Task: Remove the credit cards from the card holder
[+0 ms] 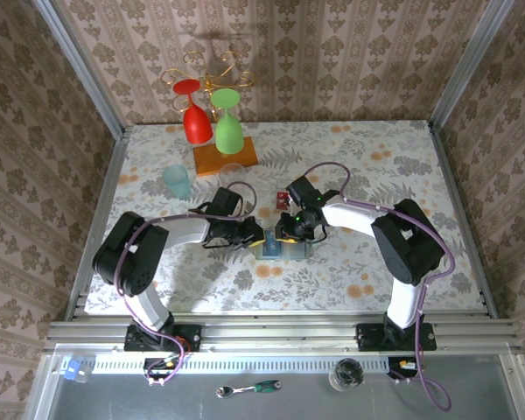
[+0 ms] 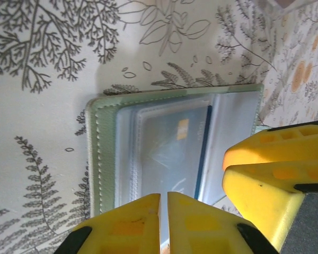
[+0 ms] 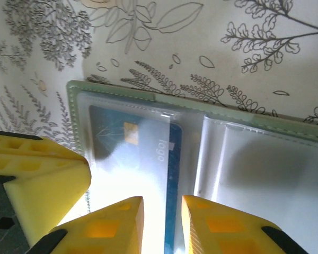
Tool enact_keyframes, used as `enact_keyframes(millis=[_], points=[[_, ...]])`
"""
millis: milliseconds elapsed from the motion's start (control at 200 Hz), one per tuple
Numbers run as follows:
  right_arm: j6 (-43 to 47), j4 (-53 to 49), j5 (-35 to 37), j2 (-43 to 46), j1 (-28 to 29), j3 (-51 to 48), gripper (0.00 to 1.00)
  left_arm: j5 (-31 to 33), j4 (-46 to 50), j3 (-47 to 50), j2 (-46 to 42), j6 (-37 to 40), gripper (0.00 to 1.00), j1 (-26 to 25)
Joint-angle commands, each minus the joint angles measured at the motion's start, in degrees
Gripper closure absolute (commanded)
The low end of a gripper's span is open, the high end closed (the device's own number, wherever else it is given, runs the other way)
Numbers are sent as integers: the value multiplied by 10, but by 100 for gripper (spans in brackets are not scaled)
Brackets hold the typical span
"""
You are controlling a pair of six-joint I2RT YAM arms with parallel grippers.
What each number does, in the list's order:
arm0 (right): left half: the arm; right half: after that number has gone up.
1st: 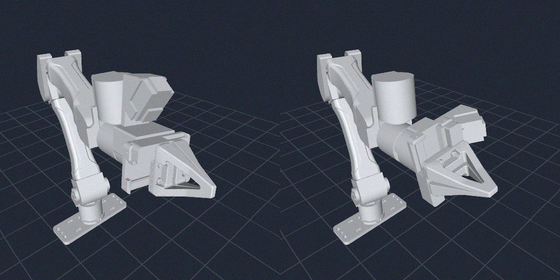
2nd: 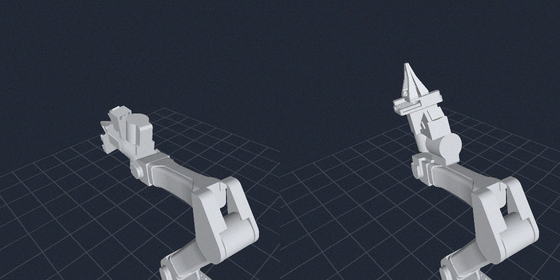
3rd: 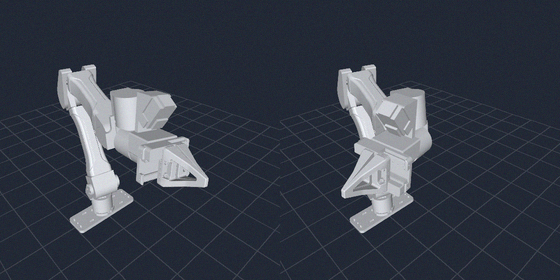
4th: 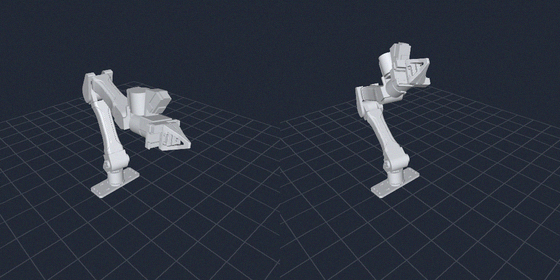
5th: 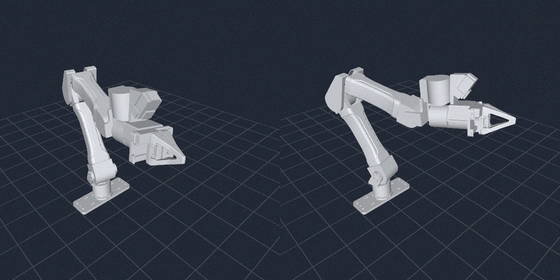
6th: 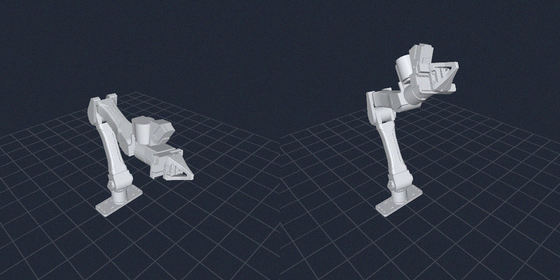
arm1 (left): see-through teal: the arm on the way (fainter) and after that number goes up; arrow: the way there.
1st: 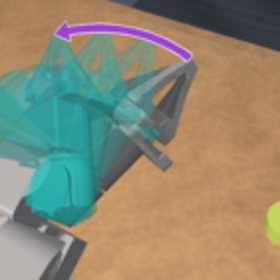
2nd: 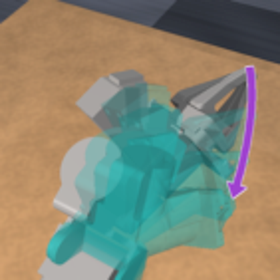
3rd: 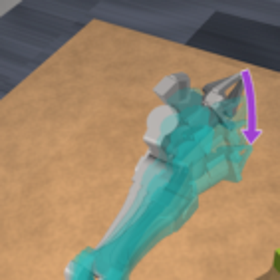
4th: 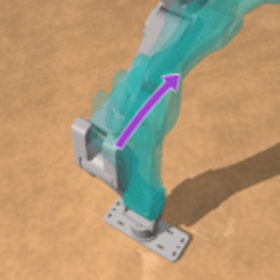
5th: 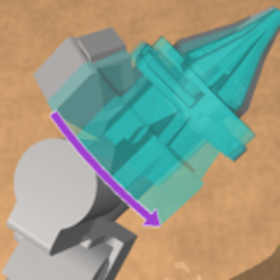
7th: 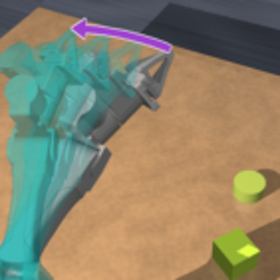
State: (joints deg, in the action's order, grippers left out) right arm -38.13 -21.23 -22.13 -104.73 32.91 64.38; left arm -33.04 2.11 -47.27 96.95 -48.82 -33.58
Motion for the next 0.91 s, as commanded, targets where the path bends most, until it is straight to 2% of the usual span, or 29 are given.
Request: enact_keyframes(millis=[0,240,540,820,900], points=[[-7,9,-13,17,1,-10,74,4,18,-3,-14,7,89,5],[-14,24,-36,-2,1,-11,73,5,19,1,15,8,100,4],[-19,33,-45,-16,1,-17,73,11,31,3,30,17,100,4],[-18,36,-52,-31,1,-20,72,13,32,-4,5,14,100,4],[-17,39,-54,-32,1,-21,73,16,39,-6,-2,14,97,3]])
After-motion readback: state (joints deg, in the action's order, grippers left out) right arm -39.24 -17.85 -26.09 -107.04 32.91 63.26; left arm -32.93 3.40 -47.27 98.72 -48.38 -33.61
